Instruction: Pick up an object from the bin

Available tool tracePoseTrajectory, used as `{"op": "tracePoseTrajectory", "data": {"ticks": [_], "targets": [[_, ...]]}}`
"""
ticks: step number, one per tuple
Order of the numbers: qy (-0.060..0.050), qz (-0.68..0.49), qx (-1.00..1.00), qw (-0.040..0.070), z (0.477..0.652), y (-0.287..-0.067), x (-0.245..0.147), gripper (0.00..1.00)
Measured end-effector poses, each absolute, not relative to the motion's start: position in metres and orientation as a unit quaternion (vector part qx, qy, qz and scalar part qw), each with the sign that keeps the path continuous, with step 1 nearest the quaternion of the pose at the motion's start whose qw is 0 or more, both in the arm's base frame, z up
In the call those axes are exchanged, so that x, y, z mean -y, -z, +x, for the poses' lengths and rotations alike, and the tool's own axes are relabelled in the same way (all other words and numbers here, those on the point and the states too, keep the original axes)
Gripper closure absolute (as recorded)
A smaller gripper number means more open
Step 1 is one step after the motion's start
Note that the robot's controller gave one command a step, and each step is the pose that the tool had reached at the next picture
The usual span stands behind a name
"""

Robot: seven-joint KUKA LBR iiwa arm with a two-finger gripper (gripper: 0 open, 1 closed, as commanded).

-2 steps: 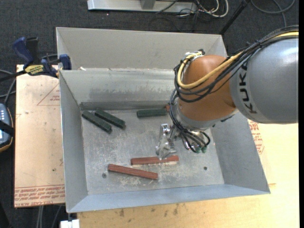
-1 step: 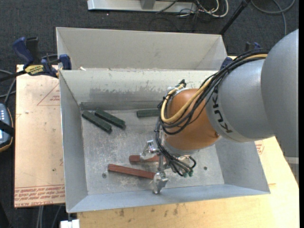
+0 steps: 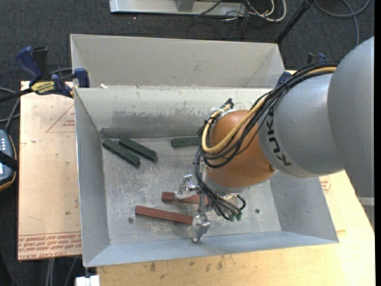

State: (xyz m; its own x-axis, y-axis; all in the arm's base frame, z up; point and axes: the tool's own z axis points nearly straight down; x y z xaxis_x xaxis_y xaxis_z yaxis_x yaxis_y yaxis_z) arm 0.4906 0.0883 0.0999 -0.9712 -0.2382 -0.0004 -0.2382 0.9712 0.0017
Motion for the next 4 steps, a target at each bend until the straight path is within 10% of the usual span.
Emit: {"op": "tracePoseTrajectory", "data": {"ticks": [1, 2, 3, 4], "targets": [[-0.003, -0.1, -0.995, 0.015, 0.521, -0.083, -0.099, 1.0], [-0.002, -0.101, -0.995, -0.003, 0.513, -0.081, -0.097, 0.0], [-0.002, -0.1, -0.995, 0.002, 0.515, -0.082, -0.098, 0.0], [-0.003, -0.131, -0.991, 0.022, 0.585, -0.084, -0.133, 1.0]]}}
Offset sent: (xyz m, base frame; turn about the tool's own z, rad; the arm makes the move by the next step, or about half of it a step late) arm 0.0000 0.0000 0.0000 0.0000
